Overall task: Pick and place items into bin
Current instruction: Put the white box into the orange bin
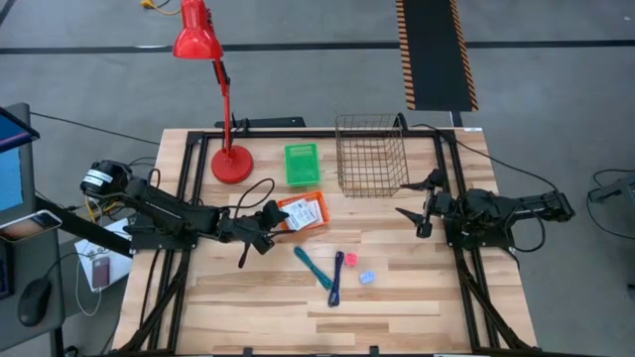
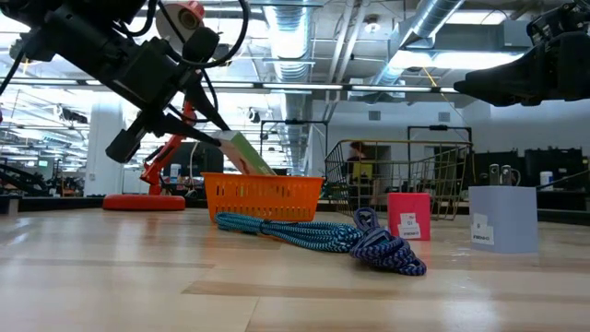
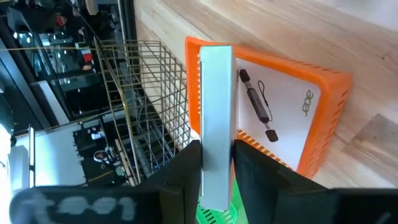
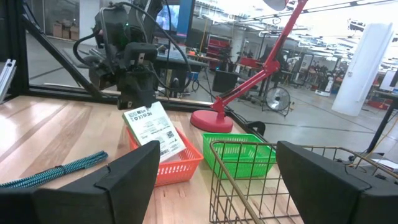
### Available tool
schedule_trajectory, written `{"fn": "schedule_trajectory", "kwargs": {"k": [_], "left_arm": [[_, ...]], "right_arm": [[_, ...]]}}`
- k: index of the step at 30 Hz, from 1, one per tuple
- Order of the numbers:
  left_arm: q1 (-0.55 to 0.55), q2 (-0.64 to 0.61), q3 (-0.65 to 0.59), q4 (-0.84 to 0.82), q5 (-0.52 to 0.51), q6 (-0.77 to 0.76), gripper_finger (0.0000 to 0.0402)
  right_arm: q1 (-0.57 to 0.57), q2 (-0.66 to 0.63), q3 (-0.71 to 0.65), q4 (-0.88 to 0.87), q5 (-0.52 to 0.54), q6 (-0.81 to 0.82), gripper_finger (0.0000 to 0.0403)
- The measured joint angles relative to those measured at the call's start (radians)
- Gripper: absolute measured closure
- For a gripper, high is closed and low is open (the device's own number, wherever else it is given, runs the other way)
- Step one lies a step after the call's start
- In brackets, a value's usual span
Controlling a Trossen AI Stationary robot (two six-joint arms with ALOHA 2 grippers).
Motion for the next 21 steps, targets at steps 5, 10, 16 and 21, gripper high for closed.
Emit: {"fn": "schedule_trajectory", "kwargs": {"k": [5,10,16,21], "left_arm": [[0.008,0.000,0.000,-0.013,0.005,-0.015,0.0281],[0.007,0.000,0.000,-0.012,0.020,-0.004,0.0230],[-0.008,0.000,0.000,0.001,-0.038,0.010,0.0194],[-0.016,0.000,0.020,-0.001,-0.063,0.008,0.0188]], "right_arm": [[0.000,0.000,0.000,0.000,0.000,0.000,0.0085],[0.000,0.000,0.000,0.000,0.000,0.000,0.0085],[0.000,0.000,0.000,0.000,0.000,0.000,0.0085],[0.000,0.000,0.000,0.000,0.000,0.000,0.0085]]}}
